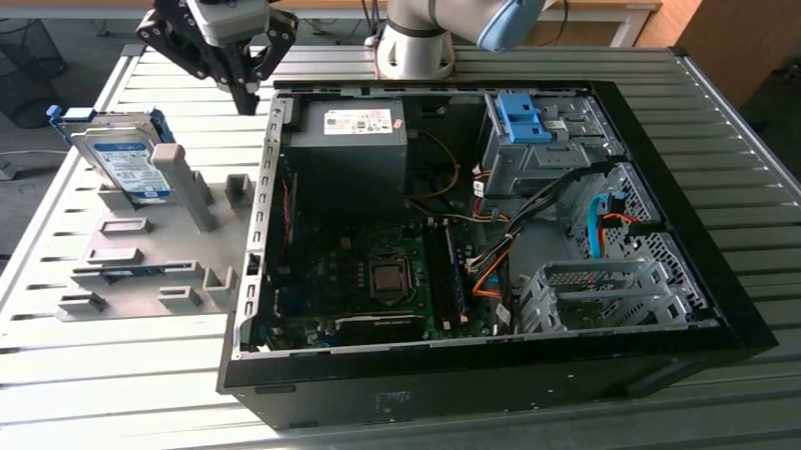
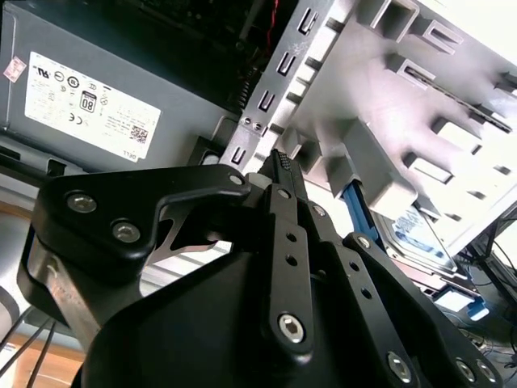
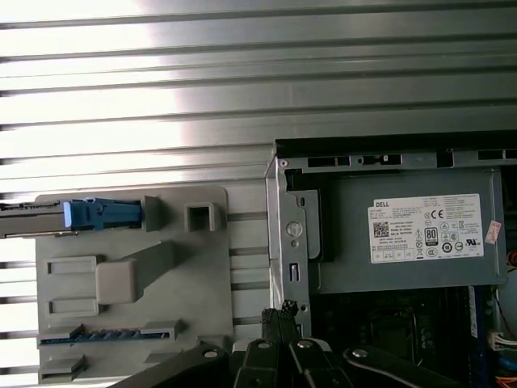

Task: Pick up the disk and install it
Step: 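Reach for the disk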

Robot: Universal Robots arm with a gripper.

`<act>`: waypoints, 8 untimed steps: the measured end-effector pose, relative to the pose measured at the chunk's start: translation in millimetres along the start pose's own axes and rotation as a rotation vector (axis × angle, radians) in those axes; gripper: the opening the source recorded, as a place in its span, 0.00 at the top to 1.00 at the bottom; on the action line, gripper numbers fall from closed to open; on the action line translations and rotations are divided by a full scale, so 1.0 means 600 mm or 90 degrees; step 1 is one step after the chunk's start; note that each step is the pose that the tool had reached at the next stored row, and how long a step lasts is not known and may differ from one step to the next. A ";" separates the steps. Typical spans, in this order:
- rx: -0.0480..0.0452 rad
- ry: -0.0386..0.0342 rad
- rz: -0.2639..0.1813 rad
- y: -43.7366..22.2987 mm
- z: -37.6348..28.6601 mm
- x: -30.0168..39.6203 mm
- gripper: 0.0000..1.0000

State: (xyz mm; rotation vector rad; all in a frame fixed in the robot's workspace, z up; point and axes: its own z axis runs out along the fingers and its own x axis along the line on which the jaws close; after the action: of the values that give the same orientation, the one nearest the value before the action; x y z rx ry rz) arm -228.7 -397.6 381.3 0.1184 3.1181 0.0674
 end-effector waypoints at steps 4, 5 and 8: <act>-0.0001 0.0000 0.000 0.000 0.001 0.007 0.89; 0.0000 0.0001 0.000 0.000 0.001 0.008 0.89; 0.0000 0.0003 0.000 0.000 0.001 0.011 0.89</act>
State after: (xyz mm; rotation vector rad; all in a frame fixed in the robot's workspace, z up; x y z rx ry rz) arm -235.6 -397.2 380.4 0.1183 3.1186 0.0674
